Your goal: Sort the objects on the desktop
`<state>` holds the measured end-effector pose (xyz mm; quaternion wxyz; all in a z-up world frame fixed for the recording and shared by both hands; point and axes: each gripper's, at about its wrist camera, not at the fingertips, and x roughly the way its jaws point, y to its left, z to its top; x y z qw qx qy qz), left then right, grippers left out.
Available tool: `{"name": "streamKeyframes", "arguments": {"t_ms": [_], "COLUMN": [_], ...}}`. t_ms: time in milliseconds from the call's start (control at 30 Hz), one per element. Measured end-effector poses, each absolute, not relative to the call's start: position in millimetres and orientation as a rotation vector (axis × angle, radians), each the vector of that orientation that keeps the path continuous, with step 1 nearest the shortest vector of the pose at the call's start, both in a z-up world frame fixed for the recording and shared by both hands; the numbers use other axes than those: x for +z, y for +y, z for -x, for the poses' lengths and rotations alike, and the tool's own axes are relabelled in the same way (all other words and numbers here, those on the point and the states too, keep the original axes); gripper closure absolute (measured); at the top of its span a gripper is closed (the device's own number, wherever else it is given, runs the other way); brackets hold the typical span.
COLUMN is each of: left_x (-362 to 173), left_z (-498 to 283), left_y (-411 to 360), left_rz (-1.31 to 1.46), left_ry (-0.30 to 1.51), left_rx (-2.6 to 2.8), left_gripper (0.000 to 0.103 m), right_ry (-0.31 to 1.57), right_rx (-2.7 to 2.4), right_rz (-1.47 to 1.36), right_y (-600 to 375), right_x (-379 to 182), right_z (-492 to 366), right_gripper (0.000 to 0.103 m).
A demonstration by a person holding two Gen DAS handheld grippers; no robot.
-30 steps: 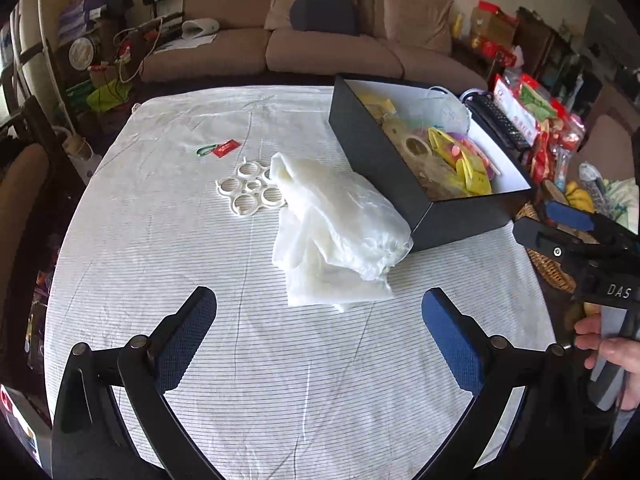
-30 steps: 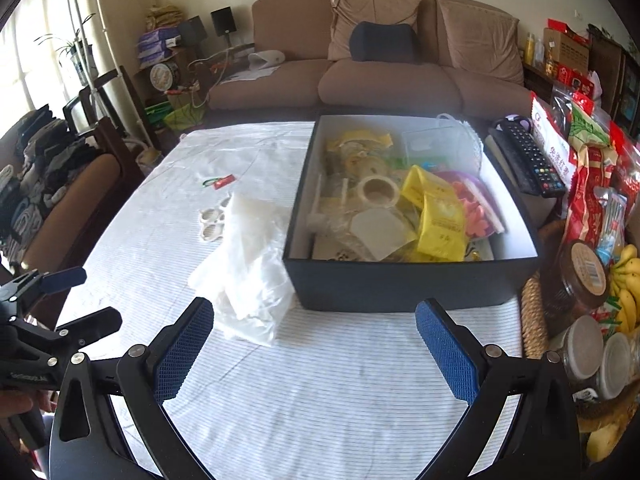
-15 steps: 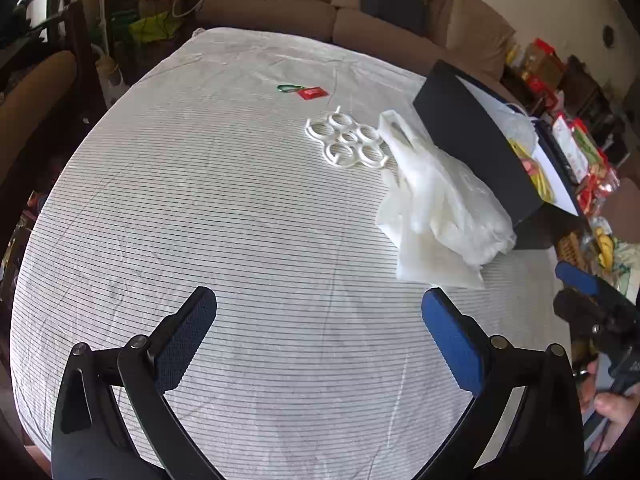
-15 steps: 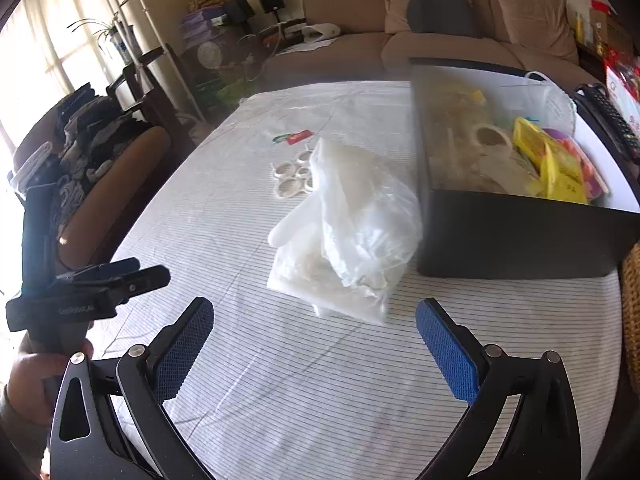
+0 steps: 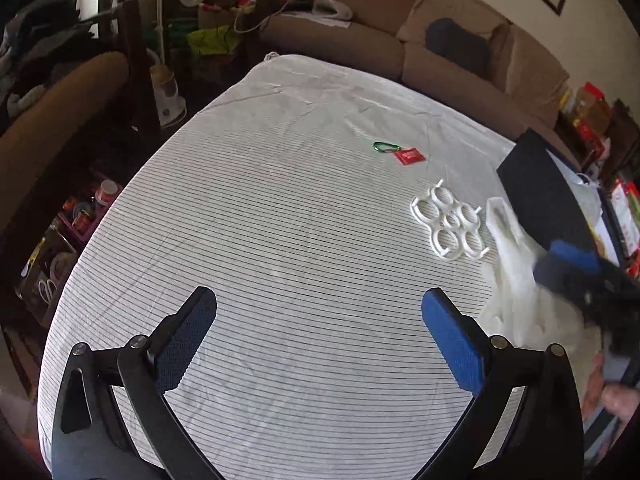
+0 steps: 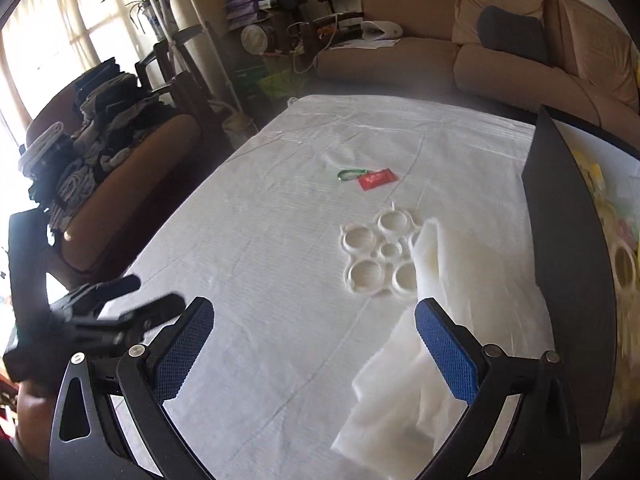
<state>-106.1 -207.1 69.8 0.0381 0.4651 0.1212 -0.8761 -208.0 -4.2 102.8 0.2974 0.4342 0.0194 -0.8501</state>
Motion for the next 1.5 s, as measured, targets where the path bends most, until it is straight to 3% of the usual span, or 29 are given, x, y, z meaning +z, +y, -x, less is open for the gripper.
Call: {"name": "streamKeyframes", "arguments": {"t_ms": [133,300,533,867,933,967,1067,1167,1400,1500], "left_x": [53.0,46.6,51.1,51.4,53.6,54.6,56.1,56.0,62.1,64.4], "left_z": [124.1,133.1,138.5,133.0,133.4,133.2,131.6,133.1,130.4,129.5], "left_y": [-207.5,-210.9,-225.8,-241.1,-241.6,-242.3,-244.2,-242.8,-243.2,-247.3], "left_rz": [-1.551,-1.598,-1.601,-1.621,-1.613,-1.609,-1.605,-1.606,-1.591,-1.581], "left_ry": [0.404,0.516,0.617,0.711,0.714,0.723,0.744,0.755,0.796,0.799], "left_rx": [-2.669,-2.647,-2.639,-2.632,-2.636,-2.637,-2.639,-2.637,-2.657,-2.656], "left_gripper": [0.0,0.0,0.0,0.0,0.0,0.0,0.0,0.0,0.0,0.0], "right_ry": [0.064,0.22,0.197,0.442,0.473,0.467,0.42,0.347,-0.217,-0.3], "right_rx": [-2.271,-2.265,-2.185,-2.121,-2.127,-2.124,-2.119,-2.11,-1.983,-1.902], "right_rz": [-1.179,-1.237,-1.312,-1.324,-1.309,-1.306,-1.318,-1.348,-1.443,-1.442], "right_y": [-26.2,-52.8,-63.5,-85.3,-86.3,-85.9,-82.8,-78.8,-39.1,-37.0], "right_x": [93.9,67.4,33.3,14.2,14.3,15.4,18.6,18.7,20.8,23.9], "right_z": [271.7,337.0,387.7,397.7,392.6,390.6,387.2,383.7,373.4,353.2], "right_gripper": [0.012,0.042,0.043,0.042,0.05,0.062,0.074,0.076,0.086,0.086]}}
